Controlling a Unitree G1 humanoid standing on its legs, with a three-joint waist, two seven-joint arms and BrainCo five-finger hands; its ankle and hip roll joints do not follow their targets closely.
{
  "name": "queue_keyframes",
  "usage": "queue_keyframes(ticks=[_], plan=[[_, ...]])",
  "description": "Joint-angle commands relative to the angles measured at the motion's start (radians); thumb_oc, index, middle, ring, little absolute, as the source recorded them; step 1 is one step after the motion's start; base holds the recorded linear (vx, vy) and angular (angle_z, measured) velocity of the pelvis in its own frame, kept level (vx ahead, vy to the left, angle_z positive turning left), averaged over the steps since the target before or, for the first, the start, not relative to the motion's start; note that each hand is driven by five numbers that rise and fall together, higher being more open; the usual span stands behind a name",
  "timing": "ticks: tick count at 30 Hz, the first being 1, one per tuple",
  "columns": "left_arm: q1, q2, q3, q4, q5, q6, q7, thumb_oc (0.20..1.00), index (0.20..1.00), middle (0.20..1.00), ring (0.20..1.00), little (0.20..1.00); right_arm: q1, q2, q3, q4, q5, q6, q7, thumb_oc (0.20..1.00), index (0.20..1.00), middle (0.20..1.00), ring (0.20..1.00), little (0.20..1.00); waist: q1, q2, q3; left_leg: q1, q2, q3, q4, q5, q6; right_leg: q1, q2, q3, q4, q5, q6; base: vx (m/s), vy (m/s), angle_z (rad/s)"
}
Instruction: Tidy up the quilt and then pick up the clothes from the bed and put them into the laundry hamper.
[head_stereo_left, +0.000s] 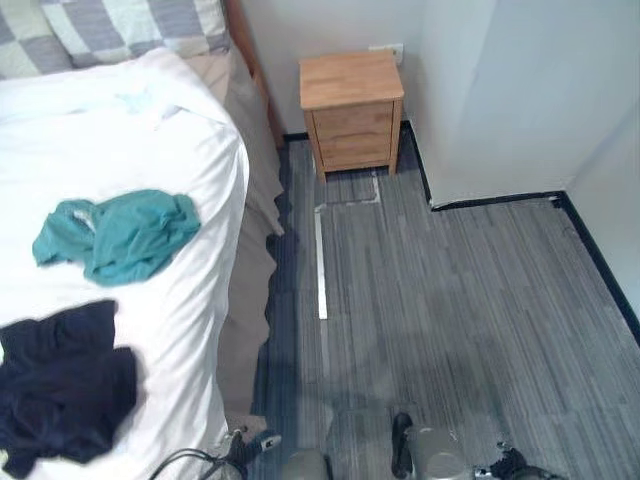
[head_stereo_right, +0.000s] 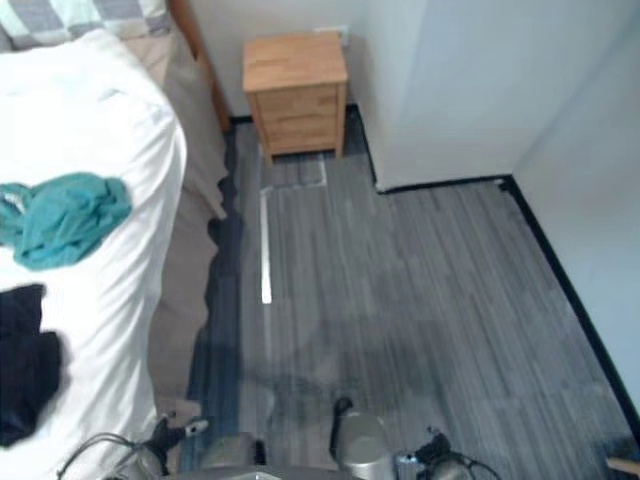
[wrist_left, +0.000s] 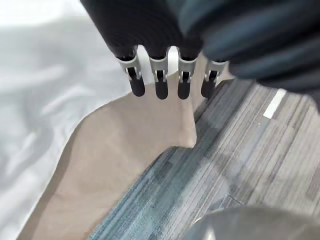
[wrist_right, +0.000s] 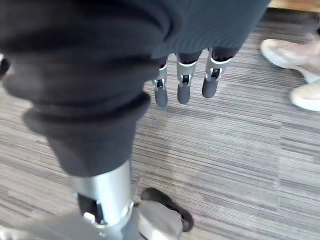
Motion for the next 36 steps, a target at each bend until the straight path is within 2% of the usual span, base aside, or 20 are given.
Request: queue_keyframes(ticks=[1,2,4,5,6,7,9,12,13,14,16,17,19,21,22,24,26,30,33,36], plan=[[-0.072,0.053,-0.021,-0.018,-0.047,0.015,0.046,1.0,1.0,1.0,1.0,1.0,-0.024,-0.024,0.036,-0.044,-0.007,-0.008,-0.005,1.0,1.0,1.0,1.0,1.0,0.079,-0.067,0.065,0.033,-0.016,0.112,-0.105,0.072,0.078,0.05,-0.018,0.031,-0.228,0.103,0.121,0.64,0.129,-0.73],[-0.069,0.048,-0.013,-0.025,-0.062,0.012,0.056,1.0,1.0,1.0,1.0,1.0,-0.028,-0.022,0.052,-0.051,-0.012,-0.009,-0.003,1.0,1.0,1.0,1.0,1.0,0.109,-0.066,0.064,-0.02,-0.009,0.11,-0.168,0.057,0.087,0.093,-0.01,0.057,-0.246,0.076,0.127,0.66,0.171,-0.96],[-0.06,0.039,-0.005,-0.033,-0.075,0.015,0.076,1.0,1.0,1.0,1.0,1.0,-0.036,-0.014,0.067,-0.047,-0.014,-0.014,-0.004,1.0,1.0,1.0,1.0,1.0,0.152,-0.05,0.05,-0.04,-0.002,0.121,-0.436,0.03,0.11,0.152,0.0,0.093,-0.268,0.036,0.152,0.72,0.263,-0.91],[-0.05,0.038,-0.004,-0.036,-0.069,0.014,0.078,1.0,1.0,1.0,1.0,1.0,-0.04,-0.013,0.071,-0.041,-0.018,-0.018,-0.006,1.0,1.0,1.0,1.0,1.0,0.175,-0.039,0.041,-0.05,0.004,0.14,-0.641,0.072,0.112,0.191,0.007,0.106,-0.278,0.009,0.166,0.95,0.397,-0.76],[-0.059,0.034,-0.016,-0.034,-0.053,0.017,0.07,1.0,1.0,1.0,1.0,1.0,-0.036,-0.011,0.066,-0.036,-0.019,-0.021,-0.018,1.0,1.0,1.0,1.0,1.0,0.196,-0.017,0.026,-0.086,0.061,0.218,-0.886,0.151,0.099,0.252,0.012,0.096,-0.28,-0.039,0.177,0.93,0.377,-0.82],[-0.06,0.03,-0.02,-0.029,-0.042,0.021,0.064,1.0,1.0,1.0,1.0,1.0,-0.034,-0.011,0.06,-0.031,-0.022,-0.021,-0.022,1.0,1.0,1.0,1.0,1.0,0.204,-0.028,0.023,-0.095,0.074,0.289,-0.969,0.171,0.1,0.285,0.0,0.088,-0.276,-0.065,0.186,0.84,0.36,-0.55],[-0.058,0.028,-0.02,-0.029,-0.03,0.032,0.057,1.0,1.0,1.0,1.0,1.0,-0.033,-0.01,0.047,-0.026,-0.024,-0.013,-0.028,1.0,1.0,1.0,1.0,1.0,0.211,-0.035,0.011,-0.12,0.114,0.376,-0.973,0.195,0.105,0.328,-0.01,0.077,-0.244,-0.099,0.204,0.59,0.286,-0.11],[-0.05,0.038,-0.01,-0.032,-0.035,0.034,0.049,1.0,1.0,1.0,1.0,1.0,-0.017,0.002,0.036,-0.027,-0.03,-0.015,-0.024,1.0,1.0,1.0,1.0,1.0,0.228,-0.052,-0.012,-0.1,0.106,0.378,-0.948,0.24,0.125,0.338,-0.021,0.103,-0.125,-0.091,0.232,0.51,0.232,0.14],[-0.046,0.043,-0.003,-0.029,-0.037,0.035,0.049,1.0,1.0,1.0,1.0,1.0,-0.017,0.01,0.033,-0.024,-0.038,-0.012,-0.018,1.0,1.0,1.0,1.0,1.0,0.24,-0.065,-0.021,-0.096,0.093,0.358,-0.913,0.231,0.146,0.313,-0.033,0.121,-0.002,-0.065,0.254,0.44,0.291,0.24],[-0.049,0.045,0.0,-0.018,-0.039,0.043,0.048,1.0,1.0,1.0,1.0,1.0,-0.02,0.019,0.025,-0.013,-0.05,0.0,-0.013,1.0,1.0,1.0,1.0,1.0,0.231,-0.075,-0.007,-0.049,0.077,0.373,-0.892,0.192,0.176,0.217,-0.105,0.095,0.247,0.125,0.302,0.59,0.392,0.03],[-0.046,0.065,0.008,-0.012,-0.04,0.053,0.054,1.0,1.0,1.0,1.0,1.0,-0.027,0.02,0.019,-0.032,-0.056,0.008,-0.014,1.0,1.0,1.0,1.0,1.0,0.213,-0.058,0.008,0.05,0.062,0.363,-0.922,0.151,0.201,0.101,-0.161,0.064,0.449,0.191,0.302,0.5,0.317,0.05],[-0.051,0.071,0.011,-0.014,-0.045,0.053,0.058,1.0,1.0,1.0,1.0,1.0,-0.035,0.02,0.019,-0.045,-0.052,0.006,-0.015,1.0,1.0,1.0,1.0,1.0,0.209,-0.048,0.014,0.088,0.052,0.343,-0.941,0.138,0.206,0.064,-0.17,0.048,0.468,0.178,0.296,0.51,0.189,0.27],[-0.065,0.073,0.008,-0.032,-0.064,0.046,0.062,1.0,1.0,1.0,1.0,1.0,-0.053,0.014,0.03,-0.073,-0.049,0.0,-0.016,1.0,1.0,1.0,1.0,1.0,0.191,-0.045,0.024,0.152,0.016,0.286,-0.966,0.108,0.205,0.004,-0.14,0.024,0.375,0.084,0.266,0.54,0.078,0.51],[-0.073,0.071,-0.002,-0.046,-0.073,0.039,0.063,1.0,1.0,1.0,1.0,1.0,-0.06,0.004,0.04,-0.094,-0.054,0.0,-0.02,1.0,1.0,1.0,1.0,1.0,0.167,-0.044,0.033,0.182,-0.011,0.225,-0.951,0.077,0.201,-0.036,-0.086,0.031,0.238,0.048,0.246,0.51,-0.048,1.26],[-0.078,0.068,-0.008,-0.043,-0.071,0.035,0.063,1.0,1.0,1.0,1.0,1.0,-0.064,-0.003,0.044,-0.113,-0.055,-0.003,-0.022,1.0,1.0,1.0,1.0,1.0,0.155,-0.057,0.034,0.206,-0.038,0.183,-0.943,0.044,0.199,-0.057,-0.064,0.065,0.099,0.037,0.236,0.55,-0.11,1.59],[-0.086,0.058,-0.012,-0.038,-0.061,0.029,0.068,1.0,1.0,1.0,1.0,1.0,-0.069,-0.02,0.042,-0.158,-0.052,-0.005,-0.036,1.0,1.0,1.0,1.0,1.0,0.129,-0.064,0.032,0.246,-0.075,0.092,-0.921,-0.02,0.2,-0.092,-0.05,0.164,-0.106,0.076,0.238,0.62,-0.121,1.64],[-0.09,0.046,-0.008,-0.033,-0.053,0.028,0.074,1.0,1.0,1.0,1.0,1.0,-0.068,-0.033,0.041,-0.203,-0.061,-0.003,-0.041,1.0,1.0,1.0,1.0,1.0,0.115,-0.059,0.027,0.267,-0.081,0.038,-0.922,-0.046,0.188,-0.134,-0.084,0.211,-0.219,0.142,0.264,0.57,-0.129,1.7],[-0.07,0.029,-0.004,-0.01,-0.034,0.027,0.076,1.0,1.0,1.0,1.0,1.0,-0.029,-0.057,0.031,-0.376,-0.094,-0.013,-0.051,1.0,1.0,1.0,1.0,1.0,0.071,-0.041,0.026,0.353,-0.071,-0.122,-0.911,-0.119,0.167,-0.205,-0.111,0.345,-0.265,0.198,0.302,0.58,-0.208,1.27],[-0.02,0.036,0.025,-0.009,-0.04,0.024,0.089,1.0,1.0,1.0,1.0,1.0,-0.026,-0.096,0.027,-0.523,-0.13,-0.038,-0.051,1.0,1.0,1.0,1.0,1.0,0.079,-0.054,0.013,0.377,-0.059,-0.195,-0.865,-0.165,0.152,-0.164,-0.127,0.31,-0.249,0.23,0.302,0.38,-0.315,2.02],[0.035,0.035,0.061,-0.014,-0.045,0.031,0.098,1.0,1.0,1.0,1.0,1.0,-0.046,-0.164,-0.022,-0.68,-0.131,-0.061,-0.079,1.0,1.0,1.0,1.0,1.0,0.091,-0.033,-0.015,0.331,0.0,-0.21,-0.768,-0.131,0.117,-0.12,-0.116,0.258,-0.229,0.208,0.292,0.26,-0.298,1.65]])
